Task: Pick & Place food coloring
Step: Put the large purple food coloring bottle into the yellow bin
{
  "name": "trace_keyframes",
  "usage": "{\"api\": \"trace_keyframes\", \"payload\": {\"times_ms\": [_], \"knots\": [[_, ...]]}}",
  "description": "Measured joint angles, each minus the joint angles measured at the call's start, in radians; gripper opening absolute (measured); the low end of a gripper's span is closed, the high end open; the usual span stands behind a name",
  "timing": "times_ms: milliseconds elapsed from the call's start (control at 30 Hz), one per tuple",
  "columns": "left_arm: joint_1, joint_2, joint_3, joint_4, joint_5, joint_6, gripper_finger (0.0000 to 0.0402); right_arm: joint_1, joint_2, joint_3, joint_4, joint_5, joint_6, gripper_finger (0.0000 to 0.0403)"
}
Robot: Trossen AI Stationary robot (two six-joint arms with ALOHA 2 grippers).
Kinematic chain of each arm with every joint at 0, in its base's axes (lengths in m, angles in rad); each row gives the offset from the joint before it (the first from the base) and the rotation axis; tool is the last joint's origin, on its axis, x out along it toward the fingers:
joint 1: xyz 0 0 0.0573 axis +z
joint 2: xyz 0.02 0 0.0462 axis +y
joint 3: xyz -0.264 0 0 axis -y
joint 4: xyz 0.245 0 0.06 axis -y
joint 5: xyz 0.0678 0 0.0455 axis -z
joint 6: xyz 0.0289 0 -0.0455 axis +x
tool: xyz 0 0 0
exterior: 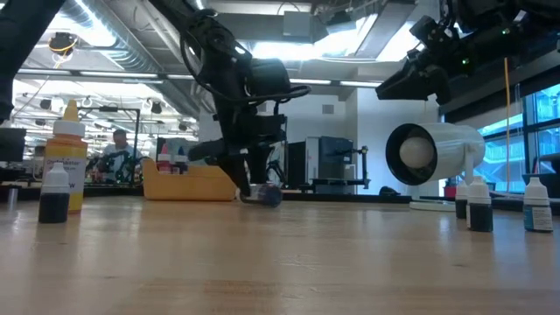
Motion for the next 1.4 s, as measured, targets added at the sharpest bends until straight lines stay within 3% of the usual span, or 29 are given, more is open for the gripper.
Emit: {"api": "trace_keyframes", "payload": {"times_ms": [1167, 1400], "knots": [[0.001, -0.002, 0.0, 0.008, 0.004, -0.393, 0.0154, 0.0, 0.0, 0.0, 0.0, 0.0, 0.0, 0.0173], [0.0, -0.003, 0.0, 0.006, 0.002, -0.448, 0.0194, 0.0, 0.0, 0.0, 0.0, 0.0, 0.0, 0.0173]]}}
